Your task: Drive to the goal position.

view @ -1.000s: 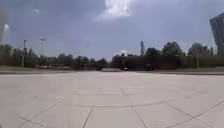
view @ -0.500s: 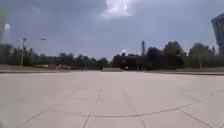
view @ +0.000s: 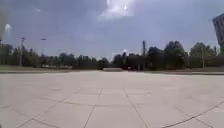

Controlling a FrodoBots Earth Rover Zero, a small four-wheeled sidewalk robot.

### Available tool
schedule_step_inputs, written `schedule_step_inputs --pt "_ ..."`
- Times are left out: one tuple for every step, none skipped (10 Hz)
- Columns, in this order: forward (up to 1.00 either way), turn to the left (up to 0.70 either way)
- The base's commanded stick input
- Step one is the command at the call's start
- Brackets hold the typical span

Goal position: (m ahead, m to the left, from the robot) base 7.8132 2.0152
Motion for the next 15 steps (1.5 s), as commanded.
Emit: schedule_step_inputs --pt "0.70 0.00" --pt "0.70 0.00" --pt "0.70 0.00" --pt "0.70 0.00" --pt "0.70 0.00" --pt "0.70 0.00" --pt "0.70 0.00" --pt "0.70 0.00" --pt "0.70 0.00" --pt "0.70 0.00" --pt "0.70 0.00" --pt "0.70 0.00" --pt "0.70 0.00" --pt "0.70 0.00" --pt "0.70 0.00"
